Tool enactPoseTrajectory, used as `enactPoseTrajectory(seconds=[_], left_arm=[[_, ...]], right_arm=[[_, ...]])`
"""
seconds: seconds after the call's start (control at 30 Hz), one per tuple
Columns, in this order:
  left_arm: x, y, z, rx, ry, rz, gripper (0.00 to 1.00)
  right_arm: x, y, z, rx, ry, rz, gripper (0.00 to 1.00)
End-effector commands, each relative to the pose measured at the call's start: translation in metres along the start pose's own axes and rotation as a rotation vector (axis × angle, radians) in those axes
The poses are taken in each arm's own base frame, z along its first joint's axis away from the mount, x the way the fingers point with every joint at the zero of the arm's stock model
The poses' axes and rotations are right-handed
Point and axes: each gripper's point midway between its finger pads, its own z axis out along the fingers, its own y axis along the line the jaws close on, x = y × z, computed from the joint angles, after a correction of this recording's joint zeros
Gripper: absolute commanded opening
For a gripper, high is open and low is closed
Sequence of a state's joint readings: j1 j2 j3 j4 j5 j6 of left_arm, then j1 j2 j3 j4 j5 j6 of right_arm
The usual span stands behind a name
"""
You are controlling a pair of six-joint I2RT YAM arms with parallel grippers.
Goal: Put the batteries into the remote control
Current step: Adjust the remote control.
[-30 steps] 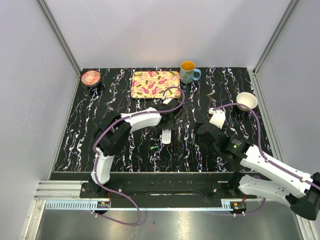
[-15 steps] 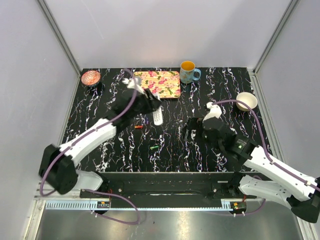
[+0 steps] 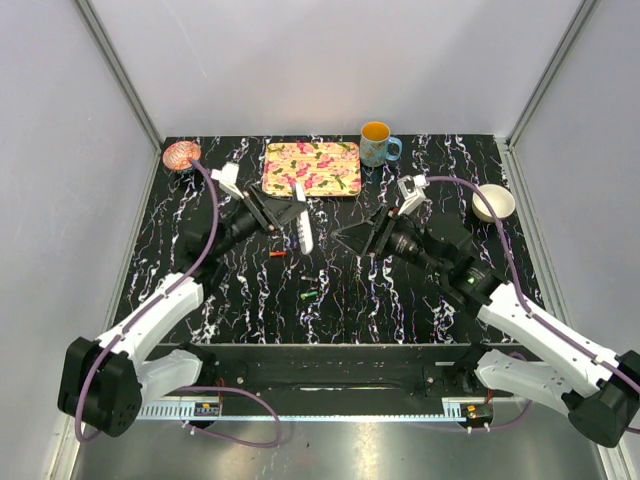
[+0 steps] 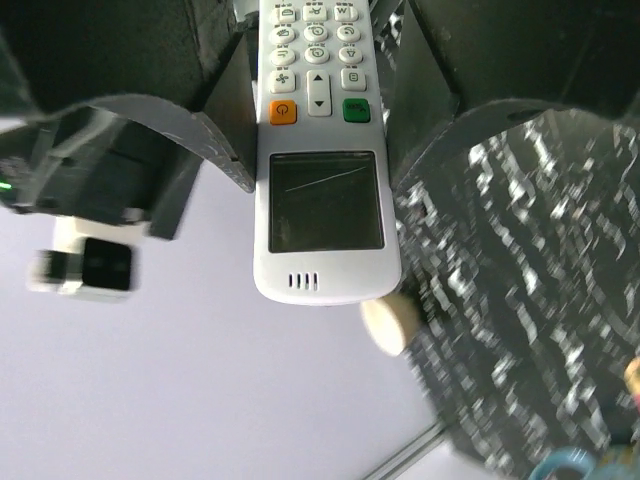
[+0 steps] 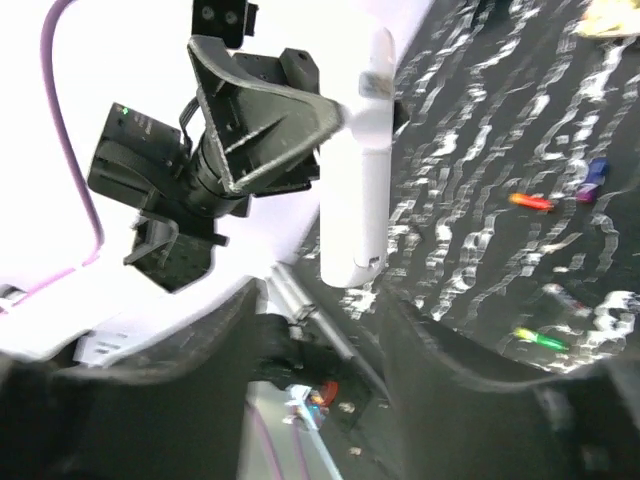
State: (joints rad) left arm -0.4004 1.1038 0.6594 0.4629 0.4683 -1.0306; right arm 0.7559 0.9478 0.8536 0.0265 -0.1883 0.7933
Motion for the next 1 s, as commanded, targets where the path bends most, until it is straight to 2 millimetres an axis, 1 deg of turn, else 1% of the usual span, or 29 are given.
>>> enactPoseTrajectory(seconds=[0.0, 0.03, 0.07, 0.13, 0.17, 0.2, 0.23, 0.27, 0.3, 0.43, 0.63, 0.77, 0.97], left_arm=[[-0.035, -0.076, -0.026, 0.288, -0.104, 0.074, 0.00], [-0.036, -0.081, -0.028, 0.305, -0.104, 0.059, 0.00], [-0.036, -0.083, -0.030, 0.315, -0.099, 0.057, 0.00], [-0.038, -0.088, -0.032, 0.340, -0.104, 0.048, 0.00], [-0.039, -0.092, -0.034, 0.362, -0.112, 0.053, 0.00], [-0.038, -0.095, -0.034, 0.373, -0.108, 0.049, 0.00], [-0.038, -0.096, -0.035, 0.381, -0.103, 0.039, 0.00], [-0.037, -0.096, -0.034, 0.386, -0.095, 0.033, 0.00], [-0.037, -0.100, -0.035, 0.409, -0.093, 0.038, 0.00], [-0.036, -0.109, -0.039, 0.468, -0.080, 0.006, 0.00], [-0.035, -0.114, -0.038, 0.490, -0.066, 0.000, 0.00], [-0.033, -0.113, -0.037, 0.483, -0.052, 0.002, 0.00], [-0.028, -0.108, -0.032, 0.451, -0.035, 0.009, 0.00]], right_arm=[[-0.006, 0.042, 0.007, -0.217, 0.011, 0.055, 0.52], [-0.004, 0.043, 0.007, -0.227, 0.018, 0.062, 0.53], [-0.002, 0.041, 0.011, -0.225, 0.027, 0.080, 0.56], [-0.002, 0.045, 0.012, -0.247, 0.038, 0.083, 0.58], [0.001, 0.045, 0.015, -0.251, 0.050, 0.097, 0.62], [0.001, 0.049, 0.015, -0.273, 0.051, 0.097, 0.73], [0.001, 0.048, 0.016, -0.276, 0.054, 0.103, 0.78], [0.002, 0.049, 0.018, -0.281, 0.057, 0.113, 0.82], [0.000, 0.052, 0.018, -0.295, 0.052, 0.108, 0.87], [0.000, 0.052, 0.022, -0.305, 0.055, 0.109, 0.89], [0.003, 0.060, 0.032, -0.361, 0.090, 0.107, 0.88], [0.005, 0.060, 0.042, -0.372, 0.109, 0.109, 0.88], [0.002, 0.066, 0.050, -0.408, 0.116, 0.105, 0.87]])
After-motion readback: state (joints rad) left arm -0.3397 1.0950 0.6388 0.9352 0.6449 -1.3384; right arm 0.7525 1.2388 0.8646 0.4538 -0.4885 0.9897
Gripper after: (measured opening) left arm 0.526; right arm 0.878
